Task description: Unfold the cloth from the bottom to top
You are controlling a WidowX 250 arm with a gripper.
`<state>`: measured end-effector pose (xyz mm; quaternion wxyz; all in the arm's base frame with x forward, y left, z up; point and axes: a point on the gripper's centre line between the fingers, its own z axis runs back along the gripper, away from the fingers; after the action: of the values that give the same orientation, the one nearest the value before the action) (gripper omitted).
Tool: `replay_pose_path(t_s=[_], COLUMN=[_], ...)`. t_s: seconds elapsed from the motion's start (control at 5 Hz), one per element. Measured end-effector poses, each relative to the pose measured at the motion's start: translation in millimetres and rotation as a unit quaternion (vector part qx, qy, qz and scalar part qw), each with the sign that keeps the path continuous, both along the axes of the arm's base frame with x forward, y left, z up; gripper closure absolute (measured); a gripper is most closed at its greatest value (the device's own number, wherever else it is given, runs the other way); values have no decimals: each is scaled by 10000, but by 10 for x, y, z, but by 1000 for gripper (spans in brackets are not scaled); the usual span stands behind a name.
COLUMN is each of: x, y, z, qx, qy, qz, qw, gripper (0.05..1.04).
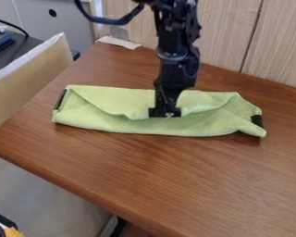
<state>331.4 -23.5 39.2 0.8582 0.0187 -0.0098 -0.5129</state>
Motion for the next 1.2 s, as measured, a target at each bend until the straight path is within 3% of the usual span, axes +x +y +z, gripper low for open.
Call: replay_pose_path(t_s=[0.2, 0.4, 0.6, 0.8, 1.2], x=[302, 634, 932, 1111, 1128], y=[8, 183, 282, 390, 483], z=[313, 498, 469, 251, -191], qx=[-80, -233, -356, -383, -348], qy=[-385, -572, -597, -396, 53], qz=[25, 307, 441, 526, 564], qw=[9992, 9976, 9966, 9971, 9978], gripper=[1016, 1016, 1016, 1016, 993])
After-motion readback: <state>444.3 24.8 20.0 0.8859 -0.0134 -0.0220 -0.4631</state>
